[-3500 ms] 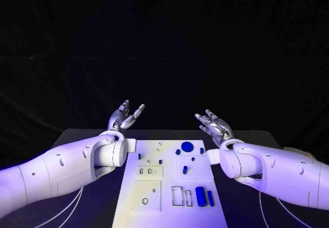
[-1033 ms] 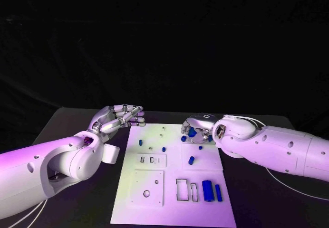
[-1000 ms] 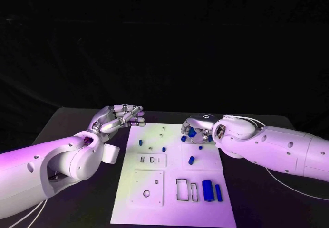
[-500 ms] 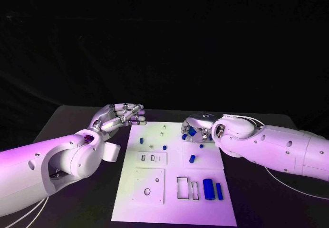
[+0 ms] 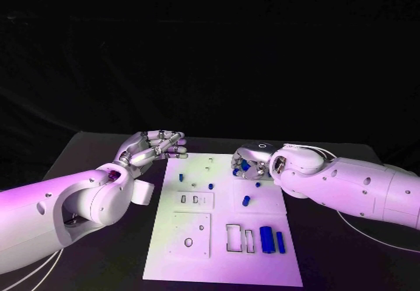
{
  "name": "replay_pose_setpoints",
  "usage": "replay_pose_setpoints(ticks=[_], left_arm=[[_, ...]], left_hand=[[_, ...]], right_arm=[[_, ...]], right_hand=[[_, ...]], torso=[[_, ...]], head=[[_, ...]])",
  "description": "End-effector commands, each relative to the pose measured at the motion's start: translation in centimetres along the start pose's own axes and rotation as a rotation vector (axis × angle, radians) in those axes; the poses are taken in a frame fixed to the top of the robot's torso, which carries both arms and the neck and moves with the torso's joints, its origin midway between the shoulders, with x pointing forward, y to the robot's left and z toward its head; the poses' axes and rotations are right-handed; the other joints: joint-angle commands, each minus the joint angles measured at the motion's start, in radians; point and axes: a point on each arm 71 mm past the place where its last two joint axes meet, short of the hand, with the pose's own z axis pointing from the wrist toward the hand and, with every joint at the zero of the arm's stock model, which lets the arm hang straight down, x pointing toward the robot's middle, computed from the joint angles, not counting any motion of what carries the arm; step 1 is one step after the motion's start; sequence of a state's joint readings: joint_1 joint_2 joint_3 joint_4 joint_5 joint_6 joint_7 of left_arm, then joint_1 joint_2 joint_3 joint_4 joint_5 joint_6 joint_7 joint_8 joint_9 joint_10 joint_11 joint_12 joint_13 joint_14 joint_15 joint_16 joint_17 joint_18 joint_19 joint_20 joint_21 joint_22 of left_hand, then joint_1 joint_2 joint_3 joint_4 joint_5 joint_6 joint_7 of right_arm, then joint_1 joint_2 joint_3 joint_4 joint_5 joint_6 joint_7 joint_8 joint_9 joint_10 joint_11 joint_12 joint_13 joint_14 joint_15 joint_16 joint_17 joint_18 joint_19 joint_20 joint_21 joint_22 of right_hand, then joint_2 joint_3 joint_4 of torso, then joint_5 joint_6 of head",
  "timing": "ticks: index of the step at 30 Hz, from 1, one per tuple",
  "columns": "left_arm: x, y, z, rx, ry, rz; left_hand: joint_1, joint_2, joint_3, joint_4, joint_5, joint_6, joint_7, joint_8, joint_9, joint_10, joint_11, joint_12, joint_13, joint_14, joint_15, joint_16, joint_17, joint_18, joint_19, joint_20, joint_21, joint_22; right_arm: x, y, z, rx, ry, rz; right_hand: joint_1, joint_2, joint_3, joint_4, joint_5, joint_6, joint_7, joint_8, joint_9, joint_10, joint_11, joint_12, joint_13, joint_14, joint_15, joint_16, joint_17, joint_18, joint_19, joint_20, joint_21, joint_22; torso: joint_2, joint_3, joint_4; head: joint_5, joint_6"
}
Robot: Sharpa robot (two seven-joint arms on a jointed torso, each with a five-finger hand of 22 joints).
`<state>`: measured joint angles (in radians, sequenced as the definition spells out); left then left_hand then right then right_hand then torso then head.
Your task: Assemble the parts on the task board
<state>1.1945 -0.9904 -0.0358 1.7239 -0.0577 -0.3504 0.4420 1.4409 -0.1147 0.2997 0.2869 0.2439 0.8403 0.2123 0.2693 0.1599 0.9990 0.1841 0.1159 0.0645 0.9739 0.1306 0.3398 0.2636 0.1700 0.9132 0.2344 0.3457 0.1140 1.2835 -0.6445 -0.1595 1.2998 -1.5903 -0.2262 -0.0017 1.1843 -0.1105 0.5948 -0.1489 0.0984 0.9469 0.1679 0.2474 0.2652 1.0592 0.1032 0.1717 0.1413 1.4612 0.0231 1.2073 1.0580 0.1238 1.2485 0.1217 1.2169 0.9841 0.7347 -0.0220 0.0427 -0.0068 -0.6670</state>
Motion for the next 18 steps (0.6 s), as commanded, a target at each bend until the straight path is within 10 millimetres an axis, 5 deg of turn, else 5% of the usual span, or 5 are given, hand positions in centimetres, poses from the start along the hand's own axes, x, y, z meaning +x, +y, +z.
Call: replay_pose_setpoints(ticks=[1,18], left_arm=[[0.28,-0.12,0.01,0.003,0.024,-0.016],[0.35,-0.09,0.02,-0.002,0.029,-0.018]], left_hand=[[-0.003,-0.009,0.008,0.000,-0.002,-0.007,0.033,-0.005,-0.001,-0.006,0.003,-0.006,0.001,0.005,0.003,0.001,0.001,0.013,0.004,0.001,0.004,-0.001],[-0.003,-0.008,0.009,0.000,-0.002,-0.007,0.033,-0.005,-0.001,-0.005,0.003,-0.008,0.001,0.005,0.003,0.001,0.002,0.013,0.004,0.001,0.003,-0.002]], right_arm=[[0.16,0.00,0.07,0.005,0.014,-0.012],[-0.10,0.15,0.35,0.020,-0.031,-0.016]], right_hand=[[-0.002,0.006,0.007,0.001,-0.006,0.008,0.000,0.007,0.002,0.008,0.002,0.005,-0.002,0.017,-0.004,0.009,0.005,-0.010,0.009,0.003,0.006,0.005],[0.004,0.010,0.031,0.007,-0.015,0.031,-0.008,0.030,0.022,0.028,-0.005,0.011,-0.004,0.017,-0.009,0.028,0.015,-0.013,0.015,-0.002,0.028,0.036]], torso=[[0.001,-0.0004,-0.0005],[0.002,-0.0012,-0.0005]], head=[[0.001,-0.004],[0.000,-0.005]])
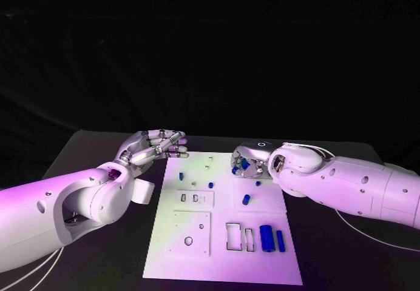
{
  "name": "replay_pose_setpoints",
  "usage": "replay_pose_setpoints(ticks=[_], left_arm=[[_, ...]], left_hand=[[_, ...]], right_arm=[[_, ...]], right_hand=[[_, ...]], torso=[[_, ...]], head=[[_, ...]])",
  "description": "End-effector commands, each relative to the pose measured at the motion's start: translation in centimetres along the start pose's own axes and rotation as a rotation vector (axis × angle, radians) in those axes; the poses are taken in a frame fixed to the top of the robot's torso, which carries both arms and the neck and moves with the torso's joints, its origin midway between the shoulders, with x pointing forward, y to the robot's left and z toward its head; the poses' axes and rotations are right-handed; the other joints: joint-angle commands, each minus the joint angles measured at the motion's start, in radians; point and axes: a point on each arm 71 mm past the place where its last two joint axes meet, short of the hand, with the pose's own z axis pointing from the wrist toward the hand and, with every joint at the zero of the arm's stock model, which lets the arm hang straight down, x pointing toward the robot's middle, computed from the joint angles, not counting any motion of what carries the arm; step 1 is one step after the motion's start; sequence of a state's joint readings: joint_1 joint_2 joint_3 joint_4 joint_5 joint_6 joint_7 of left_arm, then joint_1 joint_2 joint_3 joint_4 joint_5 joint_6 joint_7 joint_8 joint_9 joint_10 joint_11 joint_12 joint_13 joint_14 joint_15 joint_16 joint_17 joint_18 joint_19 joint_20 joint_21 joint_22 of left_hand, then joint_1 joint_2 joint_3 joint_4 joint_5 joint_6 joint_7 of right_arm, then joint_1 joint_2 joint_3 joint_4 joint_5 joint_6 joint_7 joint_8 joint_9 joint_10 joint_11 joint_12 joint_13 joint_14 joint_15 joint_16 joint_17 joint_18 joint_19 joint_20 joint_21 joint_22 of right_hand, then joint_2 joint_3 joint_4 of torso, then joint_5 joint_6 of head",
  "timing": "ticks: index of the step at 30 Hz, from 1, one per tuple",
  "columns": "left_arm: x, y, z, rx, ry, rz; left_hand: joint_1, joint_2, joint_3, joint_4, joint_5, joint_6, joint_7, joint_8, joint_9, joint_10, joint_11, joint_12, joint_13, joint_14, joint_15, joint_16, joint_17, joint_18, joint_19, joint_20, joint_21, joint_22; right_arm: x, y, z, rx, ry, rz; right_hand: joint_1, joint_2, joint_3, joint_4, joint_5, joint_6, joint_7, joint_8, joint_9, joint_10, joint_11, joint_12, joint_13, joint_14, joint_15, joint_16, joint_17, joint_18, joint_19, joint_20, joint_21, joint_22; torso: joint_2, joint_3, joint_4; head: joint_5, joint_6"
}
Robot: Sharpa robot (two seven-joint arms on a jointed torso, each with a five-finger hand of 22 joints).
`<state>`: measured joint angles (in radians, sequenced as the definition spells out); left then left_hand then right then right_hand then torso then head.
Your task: Assemble the parts on the task board
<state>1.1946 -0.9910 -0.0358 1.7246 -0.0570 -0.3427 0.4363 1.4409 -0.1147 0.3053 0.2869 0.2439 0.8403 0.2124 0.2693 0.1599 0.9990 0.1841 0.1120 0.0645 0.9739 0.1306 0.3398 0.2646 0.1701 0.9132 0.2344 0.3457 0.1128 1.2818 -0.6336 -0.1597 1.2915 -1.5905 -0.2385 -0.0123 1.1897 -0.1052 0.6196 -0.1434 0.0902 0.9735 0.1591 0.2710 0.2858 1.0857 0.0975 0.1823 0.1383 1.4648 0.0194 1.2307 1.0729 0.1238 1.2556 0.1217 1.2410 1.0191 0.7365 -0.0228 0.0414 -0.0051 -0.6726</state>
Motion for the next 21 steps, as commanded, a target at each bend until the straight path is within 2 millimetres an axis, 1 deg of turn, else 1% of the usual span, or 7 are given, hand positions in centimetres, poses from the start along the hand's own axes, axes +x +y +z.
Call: replay_pose_setpoints(ticks=[1,4,7,14,18,21], left_arm=[[0.3,-0.1,0.0,0.004,0.023,-0.014],[0.3,-0.1,0.0,0.004,0.022,-0.014],[0.2,-0.1,0.0,0.004,0.021,-0.014],[0.1,-0.1,0.0,0.004,0.017,-0.012],[0.0,-0.1,0.1,0.004,0.016,-0.011],[0.1,-0.1,0.1,0.004,0.017,-0.012]], left_hand=[[-0.003,-0.008,0.004,0.000,-0.002,-0.007,0.033,-0.005,-0.001,-0.005,0.003,-0.004,0.001,0.005,0.003,0.001,0.001,0.013,0.004,0.001,0.003,-0.001],[-0.003,-0.007,0.005,0.000,-0.002,-0.007,0.033,-0.006,-0.001,-0.005,0.003,-0.004,0.001,0.005,0.003,0.001,0.002,0.013,0.004,0.001,0.003,-0.001],[-0.003,-0.007,0.005,0.000,-0.002,-0.007,0.033,-0.006,-0.001,-0.005,0.003,-0.004,0.001,0.005,0.003,0.001,0.002,0.013,0.004,0.001,0.003,-0.001],[-0.003,-0.007,0.005,0.000,-0.002,-0.007,0.033,-0.006,-0.001,-0.005,0.003,-0.004,0.001,0.005,0.003,0.001,0.002,0.013,0.004,0.001,0.003,-0.001],[-0.003,-0.007,0.005,0.000,-0.002,-0.007,0.033,-0.006,-0.001,-0.005,0.003,-0.004,0.001,0.005,0.003,0.001,0.002,0.013,0.004,0.001,0.003,-0.001],[-0.003,-0.007,0.005,0.000,-0.002,-0.007,0.033,-0.006,-0.001,-0.005,0.003,-0.004,0.001,0.005,0.003,0.001,0.002,0.013,0.004,0.001,0.003,-0.001]], right_arm=[[-0.1,0.0,0.1,0.013,-0.024,-0.016],[-0.3,0.1,0.1,0.015,-0.049,-0.018],[-0.5,0.3,0.0,0.014,-0.082,-0.016],[-1.4,0.8,-0.3,0.011,-0.155,-0.011],[-2.0,1.3,0.1,0.004,-0.182,-0.012],[-2.3,1.7,0.6,-0.003,-0.192,-0.015]], right_hand=[[-0.002,0.004,0.007,0.002,-0.007,0.004,0.001,0.007,0.002,0.001,0.000,0.000,-0.002,0.014,-0.005,0.005,0.001,-0.013,0.008,-0.002,0.005,0.002],[0.000,0.006,0.009,0.002,-0.009,0.006,0.001,0.009,0.003,0.001,0.000,0.000,-0.002,0.014,-0.005,0.006,0.002,-0.014,0.009,-0.002,0.007,0.006],[0.002,0.007,0.013,0.001,-0.010,0.009,0.000,0.012,0.006,0.004,-0.001,0.001,-0.002,0.015,-0.006,0.011,0.008,-0.016,0.014,-0.003,0.014,0.016],[0.004,0.006,0.017,0.001,-0.008,0.014,0.000,0.019,0.012,0.012,-0.002,0.003,-0.003,0.017,-0.007,0.019,0.015,-0.018,0.022,-0.003,0.025,0.033],[0.003,0.006,0.017,0.002,-0.007,0.015,0.000,0.020,0.013,0.013,-0.002,0.004,-0.003,0.018,-0.007,0.024,0.021,-0.021,0.029,-0.004,0.032,0.046],[0.002,0.005,0.018,0.003,-0.006,0.015,0.000,0.020,0.014,0.013,-0.002,0.003,-0.003,0.019,-0.007,0.025,0.022,-0.021,0.030,-0.004,0.034,0.048]], torso=[[0.000,-0.0005,0.0010],[0.000,-0.0004,0.0011],[0.000,0.0005,0.0008],[0.000,0.0005,0.0006],[0.002,0.0006,0.0011],[0.003,0.0011,0.0019]], head=[[-0.001,0.000],[0.000,0.000],[0.001,0.001],[0.004,0.008],[0.006,0.014],[0.007,0.014]])
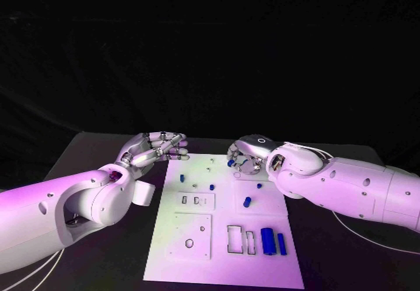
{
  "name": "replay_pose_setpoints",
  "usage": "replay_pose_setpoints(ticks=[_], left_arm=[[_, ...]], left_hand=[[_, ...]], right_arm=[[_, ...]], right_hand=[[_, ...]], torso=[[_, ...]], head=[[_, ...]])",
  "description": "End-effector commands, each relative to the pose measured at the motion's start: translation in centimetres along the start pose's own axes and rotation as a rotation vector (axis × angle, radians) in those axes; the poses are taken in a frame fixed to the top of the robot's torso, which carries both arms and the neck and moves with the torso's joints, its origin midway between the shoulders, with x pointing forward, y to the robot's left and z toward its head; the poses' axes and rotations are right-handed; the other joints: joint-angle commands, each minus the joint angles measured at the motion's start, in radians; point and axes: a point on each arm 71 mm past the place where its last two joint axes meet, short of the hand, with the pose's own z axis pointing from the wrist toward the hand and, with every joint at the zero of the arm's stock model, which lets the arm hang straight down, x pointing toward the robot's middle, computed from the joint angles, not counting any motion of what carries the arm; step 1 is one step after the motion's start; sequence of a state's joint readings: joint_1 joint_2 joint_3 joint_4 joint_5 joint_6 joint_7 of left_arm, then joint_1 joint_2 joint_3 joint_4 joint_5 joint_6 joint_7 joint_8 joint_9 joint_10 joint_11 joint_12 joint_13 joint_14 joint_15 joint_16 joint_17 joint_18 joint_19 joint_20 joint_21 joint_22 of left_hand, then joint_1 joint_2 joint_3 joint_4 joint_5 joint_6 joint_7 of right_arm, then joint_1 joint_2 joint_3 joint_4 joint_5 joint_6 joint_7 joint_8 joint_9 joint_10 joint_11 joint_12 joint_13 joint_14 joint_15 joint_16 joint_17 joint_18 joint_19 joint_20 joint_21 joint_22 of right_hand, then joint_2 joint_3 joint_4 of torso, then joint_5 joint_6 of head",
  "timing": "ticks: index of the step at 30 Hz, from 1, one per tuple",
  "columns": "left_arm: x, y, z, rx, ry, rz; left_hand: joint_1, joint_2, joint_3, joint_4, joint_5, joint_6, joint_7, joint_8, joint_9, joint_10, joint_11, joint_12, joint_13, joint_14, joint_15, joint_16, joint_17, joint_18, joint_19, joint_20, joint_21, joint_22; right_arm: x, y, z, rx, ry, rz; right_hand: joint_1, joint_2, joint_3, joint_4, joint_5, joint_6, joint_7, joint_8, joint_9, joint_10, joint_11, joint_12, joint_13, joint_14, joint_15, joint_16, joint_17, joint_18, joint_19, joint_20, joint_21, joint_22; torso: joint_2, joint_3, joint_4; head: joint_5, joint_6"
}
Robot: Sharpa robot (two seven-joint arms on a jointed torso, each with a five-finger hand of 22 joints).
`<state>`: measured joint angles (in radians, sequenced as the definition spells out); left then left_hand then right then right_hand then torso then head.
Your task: Assemble the parts on the task board
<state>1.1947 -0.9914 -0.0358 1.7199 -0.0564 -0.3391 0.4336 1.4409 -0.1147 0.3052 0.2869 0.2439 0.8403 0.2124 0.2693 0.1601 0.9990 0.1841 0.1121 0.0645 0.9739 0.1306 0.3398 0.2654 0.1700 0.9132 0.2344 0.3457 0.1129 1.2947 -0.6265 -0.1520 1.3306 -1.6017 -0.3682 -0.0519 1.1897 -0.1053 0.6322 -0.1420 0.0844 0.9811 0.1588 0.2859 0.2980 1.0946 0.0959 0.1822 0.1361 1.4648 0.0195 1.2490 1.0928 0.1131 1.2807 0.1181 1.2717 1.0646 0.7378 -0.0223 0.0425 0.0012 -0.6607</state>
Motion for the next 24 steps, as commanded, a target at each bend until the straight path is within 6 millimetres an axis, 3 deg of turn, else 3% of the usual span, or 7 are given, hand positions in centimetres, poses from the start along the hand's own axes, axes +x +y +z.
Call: replay_pose_setpoints(ticks=[1,6,24], left_arm=[[0.2,-0.1,0.1,0.007,0.019,-0.012],[0.4,-0.1,0.1,0.008,0.022,-0.013],[0.8,-0.4,0.3,0.014,0.034,-0.017]], left_hand=[[-0.003,-0.007,0.005,0.000,-0.002,-0.007,0.033,-0.006,-0.001,-0.005,0.003,-0.005,0.001,0.005,0.003,0.001,0.001,0.013,0.004,0.001,0.003,-0.001],[-0.003,-0.007,0.005,0.000,-0.002,-0.007,0.033,-0.006,-0.001,-0.005,0.003,-0.005,0.001,0.005,0.003,0.001,0.001,0.013,0.004,0.001,0.003,-0.001],[-0.003,-0.006,0.008,-0.001,-0.002,-0.008,0.033,-0.006,-0.002,-0.005,0.003,-0.007,0.002,0.005,0.004,0.001,0.003,0.013,0.004,0.001,0.003,-0.002]], right_arm=[[-0.4,0.4,0.6,0.002,-0.047,-0.016],[-0.4,1.0,1.7,-0.005,-0.054,-0.021],[0.1,2.0,4.2,0.002,-0.057,-0.028]], right_hand=[[0.002,0.005,0.005,0.001,-0.001,0.007,0.000,0.006,0.002,0.004,0.000,0.003,-0.001,0.019,-0.007,0.007,0.002,-0.011,0.005,0.000,0.003,0.003],[0.001,0.004,0.006,0.003,0.000,0.006,0.001,0.006,0.003,0.003,0.000,0.002,-0.002,0.020,-0.007,0.009,0.003,-0.011,0.005,0.000,0.004,0.004],[-0.005,0.003,0.008,0.008,0.001,0.001,0.002,0.006,0.006,0.001,0.002,-0.001,-0.004,0.021,-0.006,0.014,0.007,-0.011,0.007,0.000,0.008,0.009]], torso=[[0.002,0.0007,0.0006],[0.003,0.0001,0.0010],[0.018,-0.0055,0.0172]], head=[[0.002,0.002],[0.003,0.001],[-0.002,0.004]])
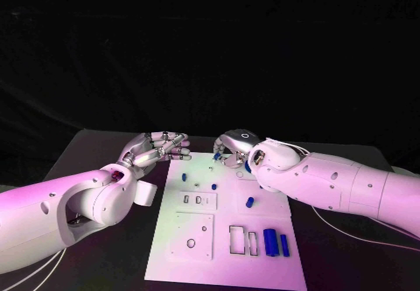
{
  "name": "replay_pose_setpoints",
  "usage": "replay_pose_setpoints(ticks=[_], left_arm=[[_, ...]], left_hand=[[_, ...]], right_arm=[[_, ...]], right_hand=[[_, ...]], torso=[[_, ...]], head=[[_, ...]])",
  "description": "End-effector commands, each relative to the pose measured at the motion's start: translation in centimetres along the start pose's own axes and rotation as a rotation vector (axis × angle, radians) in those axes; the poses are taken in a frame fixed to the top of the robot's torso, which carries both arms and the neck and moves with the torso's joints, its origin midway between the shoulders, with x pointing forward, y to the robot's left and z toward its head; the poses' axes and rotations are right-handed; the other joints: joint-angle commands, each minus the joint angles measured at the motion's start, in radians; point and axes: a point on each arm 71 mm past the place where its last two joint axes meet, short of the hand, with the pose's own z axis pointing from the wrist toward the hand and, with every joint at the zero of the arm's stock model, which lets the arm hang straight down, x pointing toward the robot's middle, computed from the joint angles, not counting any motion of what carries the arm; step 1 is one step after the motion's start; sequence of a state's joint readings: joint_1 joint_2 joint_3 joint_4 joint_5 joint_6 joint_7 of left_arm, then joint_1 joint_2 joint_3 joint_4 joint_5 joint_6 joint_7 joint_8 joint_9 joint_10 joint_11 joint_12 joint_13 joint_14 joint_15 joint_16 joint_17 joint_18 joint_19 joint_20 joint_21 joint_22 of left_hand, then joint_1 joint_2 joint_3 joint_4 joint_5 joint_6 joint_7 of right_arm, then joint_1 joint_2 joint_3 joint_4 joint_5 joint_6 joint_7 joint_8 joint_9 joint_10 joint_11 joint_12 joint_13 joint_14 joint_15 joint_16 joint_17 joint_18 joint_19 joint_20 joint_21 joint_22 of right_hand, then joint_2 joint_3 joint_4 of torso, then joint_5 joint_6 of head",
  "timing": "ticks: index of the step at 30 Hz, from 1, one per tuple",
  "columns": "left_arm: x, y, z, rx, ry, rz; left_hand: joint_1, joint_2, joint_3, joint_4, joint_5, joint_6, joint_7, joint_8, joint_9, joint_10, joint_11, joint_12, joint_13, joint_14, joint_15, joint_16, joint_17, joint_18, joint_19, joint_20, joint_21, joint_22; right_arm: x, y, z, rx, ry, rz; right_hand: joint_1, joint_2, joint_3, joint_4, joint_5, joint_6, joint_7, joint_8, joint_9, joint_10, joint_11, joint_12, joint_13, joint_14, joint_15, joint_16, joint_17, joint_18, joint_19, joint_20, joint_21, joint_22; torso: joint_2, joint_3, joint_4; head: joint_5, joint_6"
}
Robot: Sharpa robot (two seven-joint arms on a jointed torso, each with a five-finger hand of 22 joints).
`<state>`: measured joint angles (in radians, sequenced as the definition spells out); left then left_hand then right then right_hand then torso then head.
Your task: Assemble the parts on the task board
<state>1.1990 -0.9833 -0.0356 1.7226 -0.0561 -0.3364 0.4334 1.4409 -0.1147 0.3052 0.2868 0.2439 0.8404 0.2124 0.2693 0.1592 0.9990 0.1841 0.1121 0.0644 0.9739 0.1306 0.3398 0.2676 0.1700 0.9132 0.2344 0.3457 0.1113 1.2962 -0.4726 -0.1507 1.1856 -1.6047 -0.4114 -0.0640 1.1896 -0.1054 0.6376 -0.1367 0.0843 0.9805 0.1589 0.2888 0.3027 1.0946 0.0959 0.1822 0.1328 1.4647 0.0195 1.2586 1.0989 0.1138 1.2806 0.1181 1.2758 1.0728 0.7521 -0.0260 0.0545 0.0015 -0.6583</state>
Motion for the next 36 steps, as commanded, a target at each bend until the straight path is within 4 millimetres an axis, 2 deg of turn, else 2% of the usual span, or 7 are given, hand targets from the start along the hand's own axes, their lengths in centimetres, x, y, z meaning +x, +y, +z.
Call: replay_pose_setpoints(ticks=[1,12,21,24,27,29,36], left_arm=[[0.4,-0.2,0.1,0.010,0.021,-0.012],[0.4,-0.7,0.2,0.017,0.025,-0.010],[0.4,-0.9,0.3,0.021,0.026,-0.008],[0.5,-0.9,0.3,0.021,0.027,-0.008],[0.4,-0.9,0.3,0.021,0.027,-0.008],[0.4,-0.9,0.3,0.021,0.026,-0.008],[0.0,-0.9,0.3,0.020,0.018,-0.004]], left_hand=[[-0.003,-0.006,0.008,-0.001,-0.002,-0.008,0.033,-0.006,-0.001,-0.005,0.003,-0.007,0.002,0.005,0.004,0.001,0.001,0.013,0.004,0.001,0.003,-0.001],[-0.002,-0.006,0.009,-0.001,-0.003,-0.007,0.032,-0.007,-0.001,-0.004,0.003,-0.007,0.002,0.004,0.003,0.000,0.002,0.013,0.005,0.001,0.002,-0.001],[-0.002,-0.006,0.009,-0.001,-0.003,-0.007,0.032,-0.007,-0.001,-0.004,0.003,-0.007,0.002,0.004,0.003,0.000,0.002,0.013,0.005,0.001,0.002,-0.001],[-0.002,-0.006,0.009,-0.001,-0.003,-0.007,0.032,-0.007,-0.001,-0.004,0.003,-0.007,0.002,0.004,0.003,0.000,0.002,0.013,0.005,0.001,0.002,-0.001],[-0.002,-0.006,0.009,-0.001,-0.003,-0.007,0.032,-0.007,-0.001,-0.004,0.003,-0.007,0.002,0.004,0.003,0.000,0.002,0.013,0.005,0.001,0.002,-0.001],[-0.002,-0.006,0.009,-0.001,-0.003,-0.007,0.032,-0.007,-0.001,-0.004,0.003,-0.007,0.002,0.004,0.003,0.000,0.002,0.013,0.005,0.001,0.002,-0.001],[-0.003,-0.007,0.010,-0.001,-0.003,-0.006,0.032,-0.007,-0.001,-0.003,0.003,-0.009,0.002,0.004,0.004,0.000,0.004,0.013,0.005,0.001,0.001,-0.002]], right_arm=[[0.1,0.0,0.2,0.006,-0.002,-0.009],[0.9,0.2,0.7,0.007,0.031,-0.007],[1.5,-0.1,0.8,0.020,0.064,-0.012],[1.6,-0.2,0.9,0.025,0.063,-0.014],[1.4,-0.3,0.8,0.024,0.039,-0.012],[1.3,-0.4,0.6,0.024,0.023,-0.009],[0.4,-0.9,-1.4,0.017,-0.028,0.022]], right_hand=[[-0.005,0.003,0.002,0.003,0.001,0.002,0.002,0.003,0.001,0.001,0.002,-0.001,-0.001,0.021,-0.006,0.004,0.001,-0.012,0.007,0.000,0.004,0.001],[-0.011,0.001,0.002,0.007,0.001,-0.002,0.003,0.003,0.004,0.000,0.003,-0.002,-0.003,0.020,-0.005,0.006,0.001,-0.012,0.005,0.001,0.003,0.000],[-0.018,-0.006,0.001,0.013,-0.005,-0.012,0.006,0.001,0.007,-0.007,0.005,-0.007,-0.006,0.016,-0.003,0.001,-0.010,-0.008,-0.007,0.003,-0.006,-0.015],[-0.024,-0.018,0.003,0.019,-0.009,-0.046,0.019,-0.015,0.006,-0.046,0.018,-0.028,-0.018,0.004,0.007,-0.019,-0.041,0.000,-0.039,0.010,-0.034,-0.056],[-0.031,-0.052,-0.021,0.022,-0.016,-0.127,0.044,-0.062,-0.006,-0.147,0.044,-0.062,-0.045,-0.046,0.030,-0.091,-0.141,0.025,-0.139,0.030,-0.130,-0.187],[-0.033,-0.067,-0.046,0.025,-0.011,-0.163,0.044,-0.083,-0.011,-0.196,0.049,-0.067,-0.056,-0.086,0.036,-0.148,-0.225,0.037,-0.185,0.038,-0.176,-0.242],[-0.025,-0.080,-0.122,0.040,-0.001,-0.182,0.045,-0.095,-0.004,-0.221,0.049,-0.028,-0.057,-0.096,0.037,-0.147,-0.249,0.041,-0.192,0.042,-0.195,-0.254]], torso=[[0.005,-0.0023,0.0062],[0.013,-0.0067,0.0100],[0.012,-0.0053,0.0083],[0.012,-0.0062,0.0095],[0.011,-0.0057,0.0090],[0.010,-0.0052,0.0087],[0.009,-0.0027,0.0023]], head=[[-0.002,0.003],[0.002,0.000],[0.005,-0.008],[0.004,-0.007],[0.006,-0.008],[0.007,-0.008],[0.011,-0.002]])
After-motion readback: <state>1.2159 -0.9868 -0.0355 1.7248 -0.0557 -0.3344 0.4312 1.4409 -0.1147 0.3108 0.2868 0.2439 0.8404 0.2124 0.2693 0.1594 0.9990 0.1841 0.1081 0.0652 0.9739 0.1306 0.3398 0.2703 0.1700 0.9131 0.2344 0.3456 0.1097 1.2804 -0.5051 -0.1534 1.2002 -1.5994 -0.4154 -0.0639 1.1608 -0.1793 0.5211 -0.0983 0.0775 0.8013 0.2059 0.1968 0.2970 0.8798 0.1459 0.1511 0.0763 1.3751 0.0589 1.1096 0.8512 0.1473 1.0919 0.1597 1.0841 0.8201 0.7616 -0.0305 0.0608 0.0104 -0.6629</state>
